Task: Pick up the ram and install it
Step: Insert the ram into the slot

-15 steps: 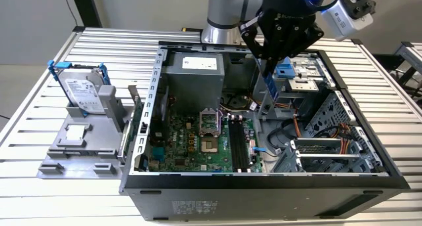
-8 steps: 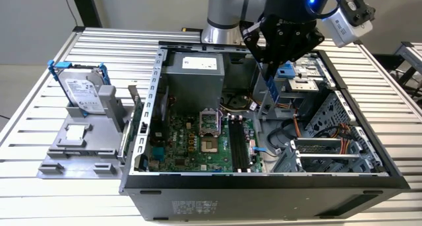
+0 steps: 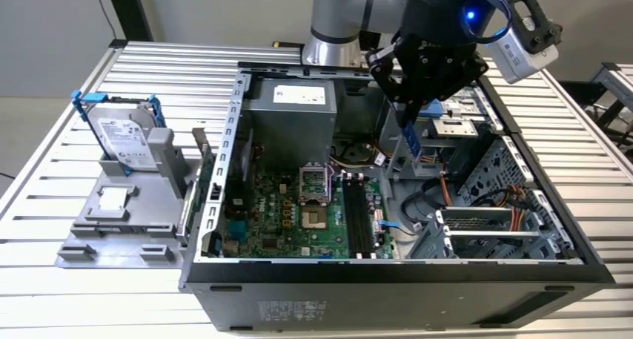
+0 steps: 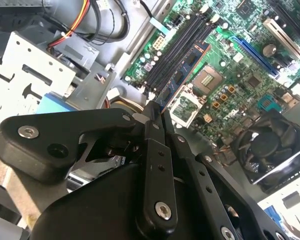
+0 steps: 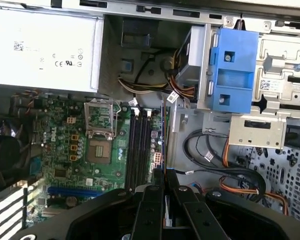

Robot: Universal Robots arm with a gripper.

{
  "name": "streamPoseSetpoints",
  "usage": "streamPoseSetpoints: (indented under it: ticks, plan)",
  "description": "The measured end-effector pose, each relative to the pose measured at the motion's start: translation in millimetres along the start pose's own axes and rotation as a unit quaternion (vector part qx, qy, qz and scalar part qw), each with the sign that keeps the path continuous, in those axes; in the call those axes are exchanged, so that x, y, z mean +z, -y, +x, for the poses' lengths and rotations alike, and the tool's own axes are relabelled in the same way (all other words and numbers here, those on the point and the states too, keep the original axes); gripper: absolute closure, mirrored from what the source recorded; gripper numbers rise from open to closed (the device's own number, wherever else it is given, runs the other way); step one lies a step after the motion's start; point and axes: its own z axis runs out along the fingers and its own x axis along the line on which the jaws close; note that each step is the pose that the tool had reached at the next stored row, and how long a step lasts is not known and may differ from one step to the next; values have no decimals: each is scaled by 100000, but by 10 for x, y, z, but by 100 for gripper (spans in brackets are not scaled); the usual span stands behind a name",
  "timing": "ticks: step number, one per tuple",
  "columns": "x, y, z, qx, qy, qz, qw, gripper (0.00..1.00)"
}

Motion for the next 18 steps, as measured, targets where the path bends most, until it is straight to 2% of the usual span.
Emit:
streamPoseSetpoints:
  ticks: [11, 18]
  plan:
    - [136, 12, -63, 0, 3, -6, 100000, 100]
    - [221, 21, -76, 3, 0, 2, 100000, 100]
